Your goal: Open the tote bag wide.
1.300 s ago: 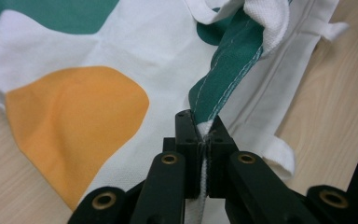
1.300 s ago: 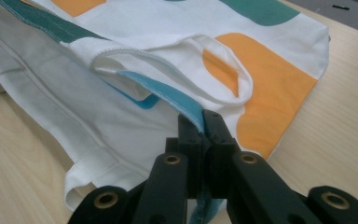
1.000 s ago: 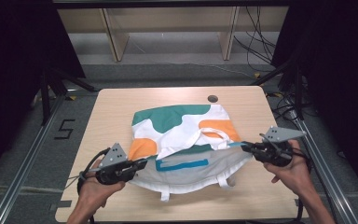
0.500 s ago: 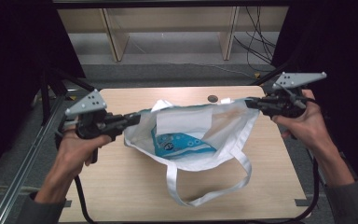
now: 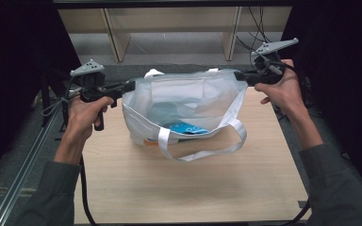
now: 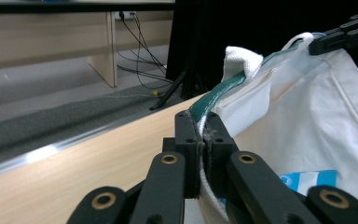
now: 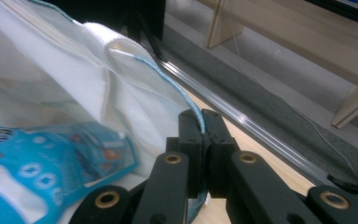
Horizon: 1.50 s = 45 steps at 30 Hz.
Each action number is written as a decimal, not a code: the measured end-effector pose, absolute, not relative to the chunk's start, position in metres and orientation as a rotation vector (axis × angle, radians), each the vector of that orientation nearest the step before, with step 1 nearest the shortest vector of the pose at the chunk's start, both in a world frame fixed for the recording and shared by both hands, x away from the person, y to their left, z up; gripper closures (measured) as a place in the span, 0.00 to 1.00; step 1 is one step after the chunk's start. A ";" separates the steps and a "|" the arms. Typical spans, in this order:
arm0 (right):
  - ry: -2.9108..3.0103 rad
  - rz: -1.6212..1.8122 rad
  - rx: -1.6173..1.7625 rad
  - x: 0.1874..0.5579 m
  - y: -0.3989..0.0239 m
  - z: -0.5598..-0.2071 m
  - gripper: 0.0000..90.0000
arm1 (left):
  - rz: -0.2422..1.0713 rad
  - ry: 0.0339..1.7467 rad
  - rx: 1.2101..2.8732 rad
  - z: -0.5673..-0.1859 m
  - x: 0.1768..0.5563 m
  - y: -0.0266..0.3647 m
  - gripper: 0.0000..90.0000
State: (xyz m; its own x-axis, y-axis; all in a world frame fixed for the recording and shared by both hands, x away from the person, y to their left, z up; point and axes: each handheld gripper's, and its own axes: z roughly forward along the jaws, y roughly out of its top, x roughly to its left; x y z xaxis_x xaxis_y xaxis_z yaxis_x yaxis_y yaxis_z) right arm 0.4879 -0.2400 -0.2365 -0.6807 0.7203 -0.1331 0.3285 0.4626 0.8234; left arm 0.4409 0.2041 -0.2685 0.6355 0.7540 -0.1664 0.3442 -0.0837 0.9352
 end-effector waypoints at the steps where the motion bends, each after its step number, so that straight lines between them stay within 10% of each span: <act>1: 2.246 1.117 0.874 0.488 -0.240 -0.237 0.98 | 0.434 0.909 1.682 -0.268 0.441 0.204 0.96; 14: 2.325 0.987 0.928 0.507 -0.228 -0.285 0.98 | 0.282 0.969 1.735 -0.352 0.442 0.208 0.94; 24: 2.268 1.159 0.837 0.470 -0.243 -0.251 0.98 | 0.337 0.882 1.723 -0.306 0.418 0.210 0.97; 34: 2.290 1.132 0.859 0.477 -0.237 -0.263 0.98 | 0.302 0.942 1.799 -0.338 0.433 0.208 0.92; 45: 2.337 1.032 0.882 0.483 -0.221 -0.270 0.98 | -0.008 0.886 2.046 -0.398 0.394 0.164 0.48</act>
State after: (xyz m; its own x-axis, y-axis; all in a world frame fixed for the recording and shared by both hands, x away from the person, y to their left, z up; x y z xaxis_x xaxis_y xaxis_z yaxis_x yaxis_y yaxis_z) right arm 0.4828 -0.2213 -0.2705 -0.7021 0.7002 -0.1300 0.3754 0.5190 0.7679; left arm 0.3939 0.1635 -0.3981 0.7455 0.5848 -0.3199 0.5907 -0.3574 0.7234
